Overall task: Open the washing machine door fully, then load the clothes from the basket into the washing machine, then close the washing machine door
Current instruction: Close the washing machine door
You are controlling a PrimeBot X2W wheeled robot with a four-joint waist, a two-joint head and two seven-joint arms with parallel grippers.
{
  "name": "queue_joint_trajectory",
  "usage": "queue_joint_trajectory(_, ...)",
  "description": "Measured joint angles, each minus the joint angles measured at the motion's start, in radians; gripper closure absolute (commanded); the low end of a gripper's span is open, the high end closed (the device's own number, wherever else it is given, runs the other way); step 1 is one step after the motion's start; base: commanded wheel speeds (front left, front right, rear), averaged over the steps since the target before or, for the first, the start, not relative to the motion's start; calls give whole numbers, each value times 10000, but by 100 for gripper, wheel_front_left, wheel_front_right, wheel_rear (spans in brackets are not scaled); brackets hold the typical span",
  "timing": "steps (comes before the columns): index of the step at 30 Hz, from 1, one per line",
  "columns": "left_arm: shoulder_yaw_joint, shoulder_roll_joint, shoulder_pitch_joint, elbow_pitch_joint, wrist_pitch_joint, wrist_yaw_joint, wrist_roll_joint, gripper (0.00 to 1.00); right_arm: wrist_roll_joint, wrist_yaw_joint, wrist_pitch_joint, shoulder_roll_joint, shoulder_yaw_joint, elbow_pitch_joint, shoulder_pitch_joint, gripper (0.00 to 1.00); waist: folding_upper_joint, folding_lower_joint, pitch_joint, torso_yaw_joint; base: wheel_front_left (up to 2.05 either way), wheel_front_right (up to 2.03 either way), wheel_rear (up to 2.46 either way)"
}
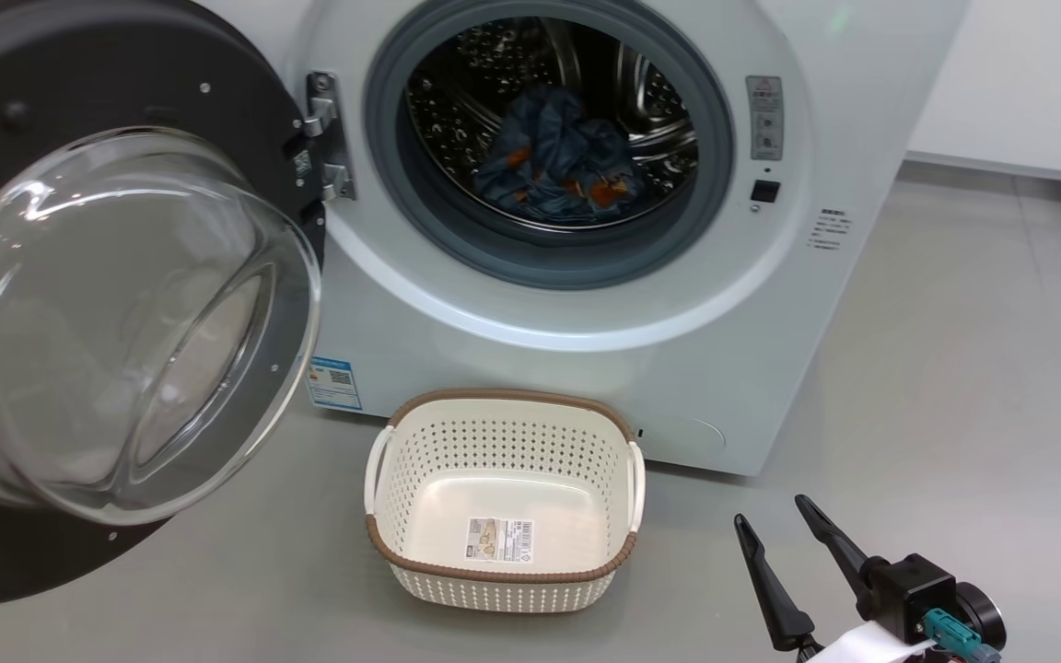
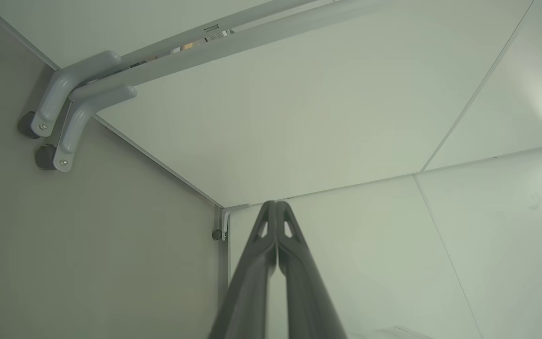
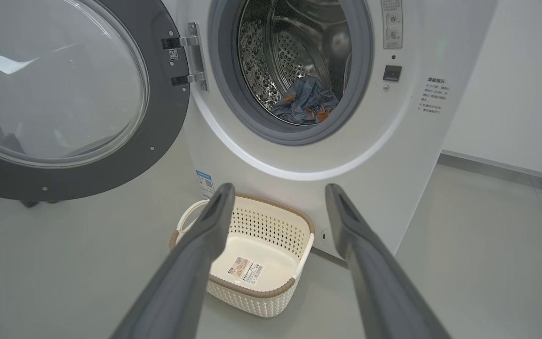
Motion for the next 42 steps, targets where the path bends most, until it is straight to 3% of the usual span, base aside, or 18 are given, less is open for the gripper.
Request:
queue_joint_trajectory(7, 201, 345, -181, 575, 527, 33, -311, 100, -10, 0, 0, -213, -63, -67, -5, 0, 0, 0, 243, -643, 0, 0, 0)
queue_joint_trajectory(17, -27, 290, -387, 1365, 1254, 75, -535, 100, -10, 0, 2, -330, -447, -150, -23, 0, 0, 0, 690, -1174, 0, 0, 0)
queue_joint_trajectory(42, -715, 401, -347, 1956, 2767, -27, -790, 100, 2, 0, 0, -337, -374, -180, -35, 0, 0, 0, 500, -601, 0, 0, 0)
